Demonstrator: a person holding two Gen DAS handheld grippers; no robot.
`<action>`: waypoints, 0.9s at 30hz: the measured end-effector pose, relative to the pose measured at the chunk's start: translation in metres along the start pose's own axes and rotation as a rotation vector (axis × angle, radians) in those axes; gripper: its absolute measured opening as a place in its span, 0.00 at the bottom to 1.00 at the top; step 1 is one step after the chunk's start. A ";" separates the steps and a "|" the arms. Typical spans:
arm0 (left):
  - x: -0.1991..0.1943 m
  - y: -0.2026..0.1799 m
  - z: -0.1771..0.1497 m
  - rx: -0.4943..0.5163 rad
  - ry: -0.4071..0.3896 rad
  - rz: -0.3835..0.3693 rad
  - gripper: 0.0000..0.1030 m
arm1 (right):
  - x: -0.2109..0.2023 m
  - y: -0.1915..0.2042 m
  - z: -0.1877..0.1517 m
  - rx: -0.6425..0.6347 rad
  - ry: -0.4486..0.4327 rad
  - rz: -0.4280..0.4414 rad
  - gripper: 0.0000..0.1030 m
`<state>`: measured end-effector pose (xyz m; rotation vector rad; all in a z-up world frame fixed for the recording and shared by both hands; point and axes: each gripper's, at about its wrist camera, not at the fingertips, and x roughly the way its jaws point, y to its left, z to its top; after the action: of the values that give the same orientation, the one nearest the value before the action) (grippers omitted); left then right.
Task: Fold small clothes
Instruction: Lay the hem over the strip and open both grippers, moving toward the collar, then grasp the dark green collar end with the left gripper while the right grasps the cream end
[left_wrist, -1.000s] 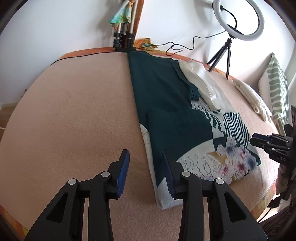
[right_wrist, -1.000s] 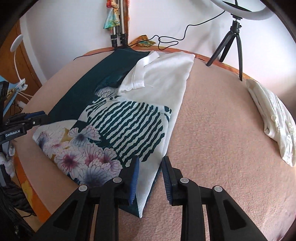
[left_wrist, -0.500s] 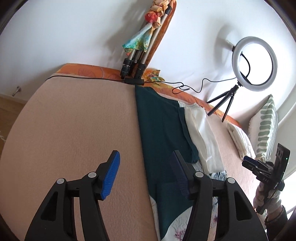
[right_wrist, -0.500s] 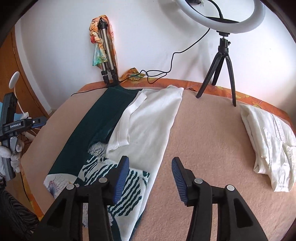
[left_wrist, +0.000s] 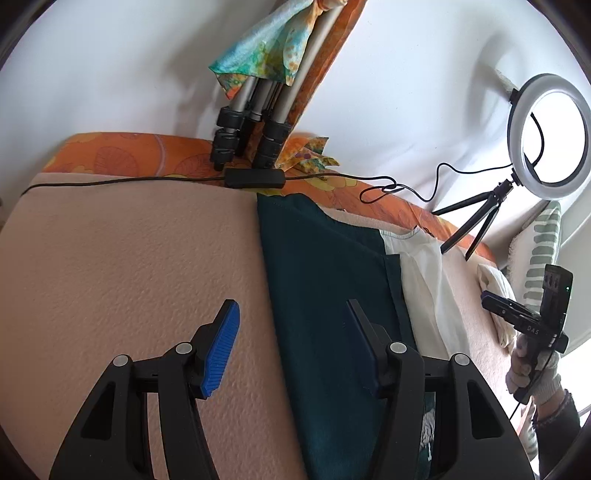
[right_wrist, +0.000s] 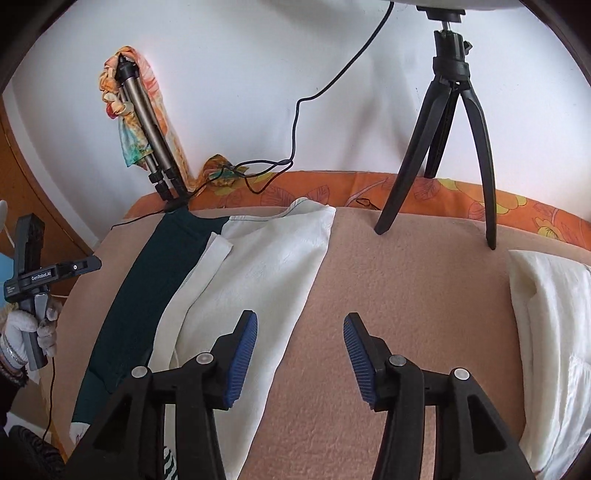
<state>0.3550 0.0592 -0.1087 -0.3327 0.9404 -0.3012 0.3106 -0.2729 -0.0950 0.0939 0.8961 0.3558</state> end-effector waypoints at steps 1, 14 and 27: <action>0.009 0.001 0.005 0.004 0.007 -0.001 0.56 | 0.009 -0.005 0.005 0.008 0.001 0.009 0.50; 0.068 0.010 0.042 0.073 -0.022 0.083 0.57 | 0.096 -0.020 0.060 -0.019 0.039 0.000 0.39; 0.092 -0.002 0.065 0.125 -0.036 0.074 0.52 | 0.119 -0.022 0.088 -0.011 0.035 0.073 0.30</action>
<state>0.4598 0.0309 -0.1397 -0.1875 0.8924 -0.2836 0.4528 -0.2472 -0.1337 0.1104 0.9272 0.4320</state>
